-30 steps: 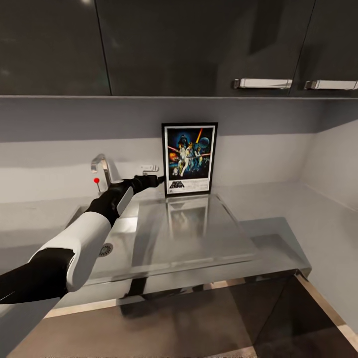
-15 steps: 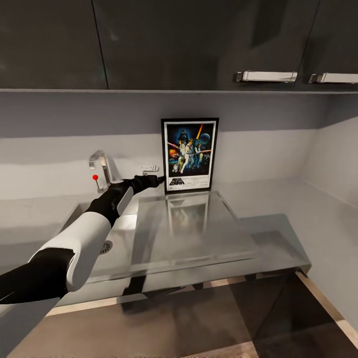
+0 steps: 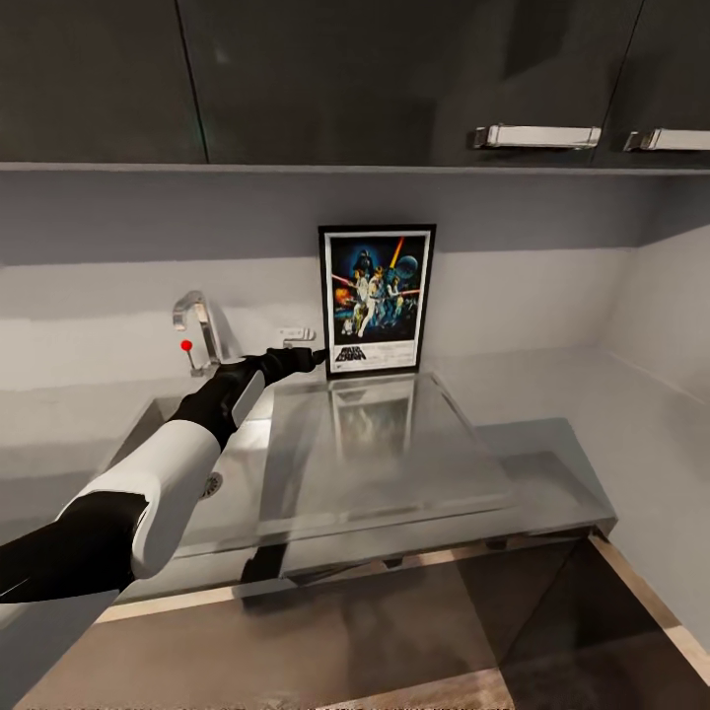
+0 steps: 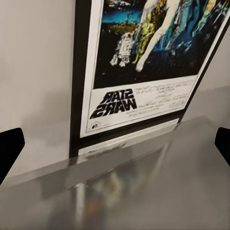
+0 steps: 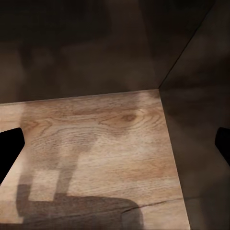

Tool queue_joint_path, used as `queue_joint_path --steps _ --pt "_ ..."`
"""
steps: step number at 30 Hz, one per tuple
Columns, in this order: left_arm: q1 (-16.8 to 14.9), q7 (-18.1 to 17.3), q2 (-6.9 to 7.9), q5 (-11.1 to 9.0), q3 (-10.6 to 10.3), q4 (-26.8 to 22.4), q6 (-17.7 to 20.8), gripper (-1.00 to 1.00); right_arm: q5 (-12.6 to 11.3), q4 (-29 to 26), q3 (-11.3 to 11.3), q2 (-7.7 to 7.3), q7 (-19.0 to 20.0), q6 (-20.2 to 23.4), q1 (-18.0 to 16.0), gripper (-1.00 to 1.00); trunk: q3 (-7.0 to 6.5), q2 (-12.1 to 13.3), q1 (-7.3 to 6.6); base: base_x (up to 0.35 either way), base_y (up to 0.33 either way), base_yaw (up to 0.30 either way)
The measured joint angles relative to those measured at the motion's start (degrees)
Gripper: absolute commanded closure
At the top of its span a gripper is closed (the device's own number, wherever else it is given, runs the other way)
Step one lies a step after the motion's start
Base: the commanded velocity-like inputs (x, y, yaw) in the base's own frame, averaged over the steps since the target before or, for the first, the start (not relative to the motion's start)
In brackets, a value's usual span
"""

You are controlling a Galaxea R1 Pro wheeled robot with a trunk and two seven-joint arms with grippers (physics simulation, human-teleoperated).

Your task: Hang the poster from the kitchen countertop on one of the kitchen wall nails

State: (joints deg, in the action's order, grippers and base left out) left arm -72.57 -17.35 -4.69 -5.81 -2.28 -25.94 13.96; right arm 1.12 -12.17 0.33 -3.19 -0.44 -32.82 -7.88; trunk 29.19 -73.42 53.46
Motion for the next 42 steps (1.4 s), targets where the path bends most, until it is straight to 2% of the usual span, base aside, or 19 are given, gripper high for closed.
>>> queue_joint_path --steps 26,42 --pt "0.00 0.00 0.00 -0.01 0.00 0.10 -0.16 -1.00 0.00 0.00 0.00 0.00 -0.11 0.02 0.00 -1.00 2.38 0.00 0.00 0.000 0.000 0.000" --pt "0.00 0.00 0.00 -0.01 0.00 0.09 -0.25 -1.00 -0.02 0.09 -0.10 -0.15 0.05 -0.12 0.00 -1.00 2.60 0.00 0.00 0.000 0.000 0.000"
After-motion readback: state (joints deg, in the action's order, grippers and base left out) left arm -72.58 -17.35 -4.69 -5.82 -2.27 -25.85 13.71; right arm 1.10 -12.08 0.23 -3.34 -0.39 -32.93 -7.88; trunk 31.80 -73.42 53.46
